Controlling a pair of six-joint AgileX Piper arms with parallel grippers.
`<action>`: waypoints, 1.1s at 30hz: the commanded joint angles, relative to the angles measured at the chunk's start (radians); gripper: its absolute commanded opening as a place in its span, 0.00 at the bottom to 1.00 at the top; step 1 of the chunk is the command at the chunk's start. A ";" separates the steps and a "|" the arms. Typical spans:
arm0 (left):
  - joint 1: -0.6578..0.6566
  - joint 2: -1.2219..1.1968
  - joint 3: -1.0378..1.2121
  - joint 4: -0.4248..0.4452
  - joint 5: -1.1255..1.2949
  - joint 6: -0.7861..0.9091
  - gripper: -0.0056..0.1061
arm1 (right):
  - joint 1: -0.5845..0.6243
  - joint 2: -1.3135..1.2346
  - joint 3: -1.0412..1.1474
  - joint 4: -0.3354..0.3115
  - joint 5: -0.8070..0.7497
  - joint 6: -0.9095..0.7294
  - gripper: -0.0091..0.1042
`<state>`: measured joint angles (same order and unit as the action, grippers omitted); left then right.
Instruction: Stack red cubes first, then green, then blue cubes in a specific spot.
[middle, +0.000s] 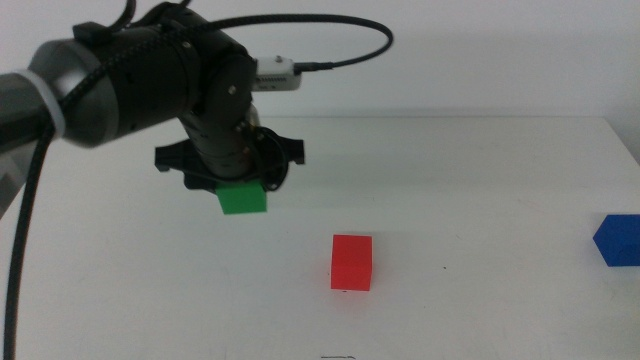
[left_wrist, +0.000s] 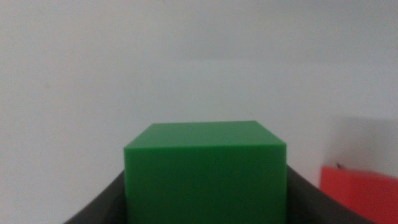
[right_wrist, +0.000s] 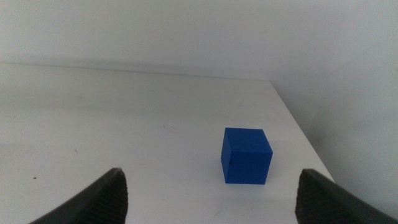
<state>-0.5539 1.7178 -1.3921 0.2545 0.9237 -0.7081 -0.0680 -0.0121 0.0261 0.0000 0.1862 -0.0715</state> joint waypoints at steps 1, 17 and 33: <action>-0.042 -0.065 -0.013 0.028 -0.012 -0.048 0.04 | -0.007 -0.015 -0.009 -0.013 -0.074 -0.004 0.89; -0.217 0.054 -0.140 -0.053 -0.013 -0.110 0.04 | -0.007 -0.015 -0.009 -0.013 -0.074 -0.004 0.89; -0.260 0.184 -0.221 -0.082 -0.015 -0.107 0.04 | -0.007 -0.015 -0.009 -0.013 -0.074 -0.004 0.89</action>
<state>-0.8100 1.9567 -1.5788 0.1633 0.9304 -0.8095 -0.0680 -0.0121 0.0261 0.0000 0.1862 -0.0715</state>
